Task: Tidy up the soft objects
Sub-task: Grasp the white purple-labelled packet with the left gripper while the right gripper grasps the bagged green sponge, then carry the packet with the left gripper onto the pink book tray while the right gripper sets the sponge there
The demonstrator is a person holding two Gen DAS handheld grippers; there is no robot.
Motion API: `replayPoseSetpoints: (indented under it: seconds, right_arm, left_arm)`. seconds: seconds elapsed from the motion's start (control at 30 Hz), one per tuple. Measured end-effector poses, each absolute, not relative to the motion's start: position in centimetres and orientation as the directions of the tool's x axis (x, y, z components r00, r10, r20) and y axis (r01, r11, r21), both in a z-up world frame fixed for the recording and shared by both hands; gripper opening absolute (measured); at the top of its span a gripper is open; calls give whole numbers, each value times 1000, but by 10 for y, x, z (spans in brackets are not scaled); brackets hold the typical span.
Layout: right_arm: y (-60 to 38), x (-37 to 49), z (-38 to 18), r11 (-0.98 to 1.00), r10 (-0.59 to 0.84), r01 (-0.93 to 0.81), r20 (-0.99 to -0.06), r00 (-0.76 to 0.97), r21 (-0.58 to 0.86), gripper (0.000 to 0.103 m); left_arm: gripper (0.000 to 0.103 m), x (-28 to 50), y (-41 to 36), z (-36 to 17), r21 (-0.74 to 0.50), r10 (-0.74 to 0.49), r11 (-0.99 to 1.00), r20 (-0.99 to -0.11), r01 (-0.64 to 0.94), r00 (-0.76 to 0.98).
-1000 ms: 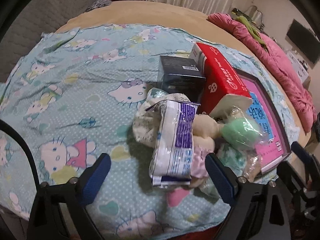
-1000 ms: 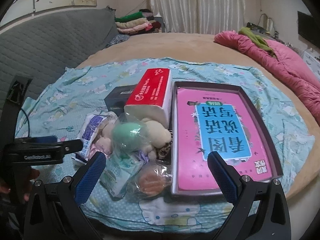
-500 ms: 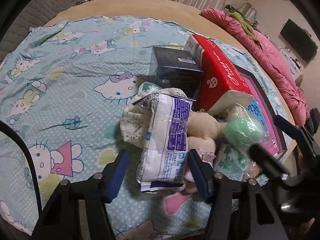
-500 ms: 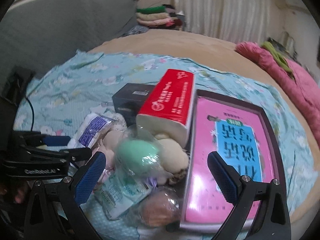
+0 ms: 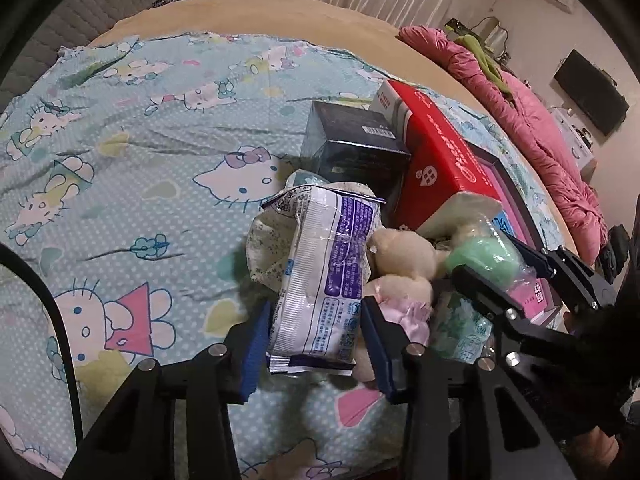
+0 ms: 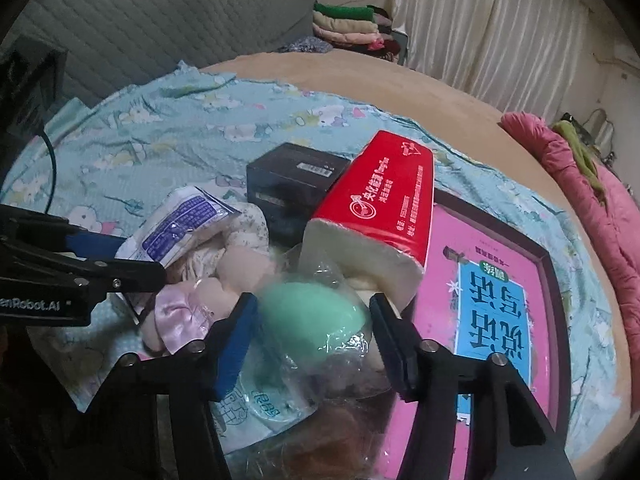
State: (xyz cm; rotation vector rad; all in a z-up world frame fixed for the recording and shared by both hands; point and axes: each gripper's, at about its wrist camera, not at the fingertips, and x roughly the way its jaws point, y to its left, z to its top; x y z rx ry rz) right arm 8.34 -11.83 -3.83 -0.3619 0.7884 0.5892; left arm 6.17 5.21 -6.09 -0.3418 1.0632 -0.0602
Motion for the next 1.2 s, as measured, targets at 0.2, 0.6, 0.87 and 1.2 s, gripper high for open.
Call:
replayPoseSetpoints:
  seconds: [0.2,0.6,0.87,1.2]
  right_arm:
    - [-144,86,-17,809,456,-584,-692,560,60,55]
    - [-197,78,19,852,488,-494,-610,624,176,55]
    - [-252,77,30,903,423,-375,-576,700,209,55]
    - [-318,87,18,958,281,-181,-600,749,222,55]
  left_arm:
    - [43,57,55,-43,-308,-203,944,-821,-116,533]
    - [43,54,18,7,-285,-221,958,-780,-18,585]
    - [43,66,-30,26,-263,-254,962,-769,71,587]
    - [43,86,-108,22,-232,-293,956,-792,180,536]
